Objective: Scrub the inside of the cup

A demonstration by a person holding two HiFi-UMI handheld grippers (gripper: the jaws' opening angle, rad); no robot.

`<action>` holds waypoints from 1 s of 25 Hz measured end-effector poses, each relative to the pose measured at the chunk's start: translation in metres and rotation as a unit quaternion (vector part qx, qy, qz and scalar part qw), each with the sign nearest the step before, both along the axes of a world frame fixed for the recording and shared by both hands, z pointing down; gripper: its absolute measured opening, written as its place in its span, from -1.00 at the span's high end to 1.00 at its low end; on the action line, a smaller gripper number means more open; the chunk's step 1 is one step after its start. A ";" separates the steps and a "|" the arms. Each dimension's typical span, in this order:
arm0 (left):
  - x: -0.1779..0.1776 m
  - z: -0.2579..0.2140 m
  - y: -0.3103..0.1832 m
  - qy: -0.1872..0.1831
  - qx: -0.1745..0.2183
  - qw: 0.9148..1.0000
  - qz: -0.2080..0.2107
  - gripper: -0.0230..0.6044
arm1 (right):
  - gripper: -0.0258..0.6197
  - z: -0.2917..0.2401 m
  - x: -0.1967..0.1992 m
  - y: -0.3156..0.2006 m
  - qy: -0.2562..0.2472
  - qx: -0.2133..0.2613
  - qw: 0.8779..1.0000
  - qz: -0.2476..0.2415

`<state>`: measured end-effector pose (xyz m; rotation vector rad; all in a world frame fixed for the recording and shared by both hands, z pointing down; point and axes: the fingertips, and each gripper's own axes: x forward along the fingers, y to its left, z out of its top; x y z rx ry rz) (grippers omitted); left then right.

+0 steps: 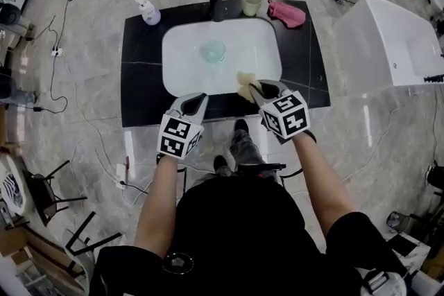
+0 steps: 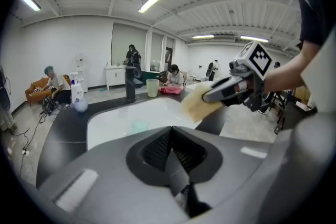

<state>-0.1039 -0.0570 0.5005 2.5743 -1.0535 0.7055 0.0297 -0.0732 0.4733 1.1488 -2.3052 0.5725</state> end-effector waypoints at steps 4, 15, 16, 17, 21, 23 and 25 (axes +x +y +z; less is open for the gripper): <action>-0.005 -0.002 0.026 0.004 0.001 1.000 0.005 0.93 | 0.79 -0.005 -0.007 0.030 0.001 0.009 1.000 0.012; -0.008 -0.007 0.064 0.033 0.002 0.999 -0.010 0.93 | 0.79 -0.014 -0.001 0.079 0.012 0.026 0.999 0.036; -0.008 -0.007 0.067 0.032 0.001 0.999 -0.010 0.93 | 0.79 -0.015 0.000 0.082 0.013 0.028 0.999 0.037; -0.008 -0.006 0.070 0.030 0.001 0.999 -0.009 0.93 | 0.79 -0.016 0.001 0.085 0.013 0.028 0.999 0.039; -0.007 -0.005 0.080 0.026 0.000 1.000 -0.004 0.93 | 0.79 -0.016 0.003 0.096 0.012 0.030 0.998 0.045; -0.005 -0.003 0.084 0.027 0.000 1.000 -0.003 0.93 | 0.79 -0.014 0.003 0.101 0.010 0.031 0.998 0.047; -0.004 -0.001 0.087 0.028 0.000 1.000 -0.001 0.93 | 0.79 -0.013 0.003 0.105 0.009 0.032 0.998 0.049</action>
